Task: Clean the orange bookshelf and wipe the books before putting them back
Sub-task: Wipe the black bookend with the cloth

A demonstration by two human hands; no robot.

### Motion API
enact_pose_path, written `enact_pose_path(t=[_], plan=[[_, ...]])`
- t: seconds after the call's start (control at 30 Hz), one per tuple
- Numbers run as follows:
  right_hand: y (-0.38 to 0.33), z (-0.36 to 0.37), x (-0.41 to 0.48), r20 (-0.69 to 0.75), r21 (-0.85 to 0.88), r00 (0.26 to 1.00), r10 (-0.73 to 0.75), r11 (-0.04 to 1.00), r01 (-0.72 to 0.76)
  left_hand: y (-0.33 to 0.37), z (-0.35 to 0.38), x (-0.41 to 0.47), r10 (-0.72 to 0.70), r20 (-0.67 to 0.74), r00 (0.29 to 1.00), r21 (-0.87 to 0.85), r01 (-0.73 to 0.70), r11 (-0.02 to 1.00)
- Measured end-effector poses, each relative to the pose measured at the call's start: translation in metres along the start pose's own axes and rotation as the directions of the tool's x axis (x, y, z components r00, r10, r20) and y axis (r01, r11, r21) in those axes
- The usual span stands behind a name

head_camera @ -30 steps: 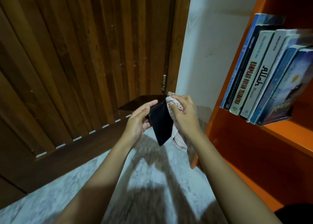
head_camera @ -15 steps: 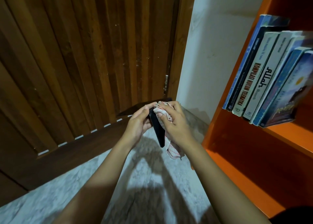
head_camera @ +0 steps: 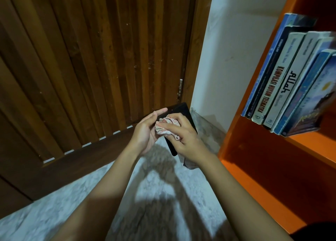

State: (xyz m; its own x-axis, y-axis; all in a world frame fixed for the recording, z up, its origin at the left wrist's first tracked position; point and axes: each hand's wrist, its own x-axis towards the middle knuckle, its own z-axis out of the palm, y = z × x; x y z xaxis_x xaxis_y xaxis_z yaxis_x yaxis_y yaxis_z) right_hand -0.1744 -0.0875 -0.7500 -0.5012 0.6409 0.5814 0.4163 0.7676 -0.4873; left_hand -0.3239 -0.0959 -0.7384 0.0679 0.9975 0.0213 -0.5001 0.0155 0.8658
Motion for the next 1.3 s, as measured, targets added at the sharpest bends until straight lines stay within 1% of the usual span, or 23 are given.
enact_pose_path(t=[0.13,0.2,0.23,0.27,0.3,0.33,0.37,0.43,0.47,0.5,0.6,0.67,0.73,0.8,0.87,0.97,1.03,1.1,1.23,1.3], plan=[[0.008,-0.003,-0.008,0.122,-0.021,0.992,0.004,1.000,-0.002,0.002,-0.004,-0.001,0.007,-0.007,1.000,-0.035,-0.007,0.999],[0.019,-0.003,-0.019,0.197,-0.025,0.980,-0.022,0.999,0.028,0.004,-0.005,0.000,0.034,-0.036,0.999,0.023,-0.033,0.999],[0.024,-0.004,-0.025,0.235,-0.023,0.972,-0.015,1.000,0.021,0.005,-0.005,0.000,0.050,-0.046,0.998,0.073,-0.046,0.996],[0.028,-0.005,-0.031,0.247,0.000,0.969,0.018,1.000,-0.019,0.006,-0.004,0.001,0.065,-0.052,0.997,0.124,-0.058,0.991],[0.029,-0.006,-0.036,0.213,0.067,0.974,0.072,0.994,-0.088,0.007,-0.003,0.001,0.078,-0.053,0.996,0.163,-0.068,0.984],[0.027,-0.008,-0.037,0.126,0.156,0.983,0.137,0.975,-0.156,0.008,-0.002,0.002,0.083,-0.056,0.995,0.185,-0.071,0.980],[0.025,-0.011,-0.036,-0.006,0.226,0.981,0.196,0.955,-0.190,0.007,0.000,0.002,0.079,-0.053,0.995,0.196,-0.068,0.978],[0.016,-0.013,-0.024,-0.264,0.243,0.933,0.245,0.953,-0.181,0.002,0.005,0.002,0.062,-0.032,0.998,0.228,-0.053,0.972],[0.011,-0.012,-0.016,-0.339,0.226,0.908,0.246,0.958,-0.175,-0.002,0.008,0.002,0.053,-0.016,0.998,0.247,-0.048,0.968],[0.004,-0.010,-0.007,-0.381,0.205,0.892,0.244,0.963,-0.176,-0.005,0.011,0.001,0.049,-0.002,0.999,0.255,-0.046,0.966],[-0.010,0.001,0.012,-0.449,0.087,0.856,0.255,0.966,-0.242,-0.011,0.025,0.000,0.062,0.036,0.997,0.175,-0.068,0.982],[-0.008,0.004,0.018,-0.510,0.024,0.815,0.275,0.952,-0.306,-0.011,0.029,-0.001,0.072,0.057,0.996,0.133,-0.079,0.988],[0.000,-0.002,0.023,-0.539,-0.001,0.792,0.286,0.941,-0.339,-0.009,0.026,-0.002,0.073,0.067,0.995,0.155,-0.083,0.984],[0.010,-0.012,0.026,-0.533,-0.022,0.790,0.305,0.928,-0.373,-0.008,0.020,-0.003,0.064,0.055,0.996,0.189,-0.074,0.979],[0.019,-0.018,0.027,-0.536,0.035,0.762,0.362,0.912,-0.408,-0.009,0.017,-0.003,0.054,0.035,0.998,0.200,-0.060,0.978],[0.026,-0.017,0.022,-0.560,0.182,0.656,0.507,0.847,-0.499,-0.014,0.016,-0.004,0.046,0.004,0.999,0.188,-0.046,0.981],[0.027,-0.010,0.015,-0.560,0.235,0.613,0.557,0.816,-0.528,-0.017,0.017,-0.004,0.048,-0.014,0.999,0.164,-0.045,0.985],[0.024,-0.004,0.010,-0.552,0.263,0.613,0.565,0.816,-0.516,-0.019,0.019,-0.004,0.047,-0.028,0.999,0.158,-0.042,0.987],[0.013,-0.006,0.010,-0.568,0.337,0.614,0.548,0.836,-0.434,-0.019,0.020,0.000,0.062,-0.059,0.996,0.160,-0.052,0.986],[0.009,-0.006,0.010,-0.577,0.310,0.657,0.485,0.875,-0.373,-0.016,0.018,0.003,0.071,-0.093,0.993,0.132,-0.058,0.990]])
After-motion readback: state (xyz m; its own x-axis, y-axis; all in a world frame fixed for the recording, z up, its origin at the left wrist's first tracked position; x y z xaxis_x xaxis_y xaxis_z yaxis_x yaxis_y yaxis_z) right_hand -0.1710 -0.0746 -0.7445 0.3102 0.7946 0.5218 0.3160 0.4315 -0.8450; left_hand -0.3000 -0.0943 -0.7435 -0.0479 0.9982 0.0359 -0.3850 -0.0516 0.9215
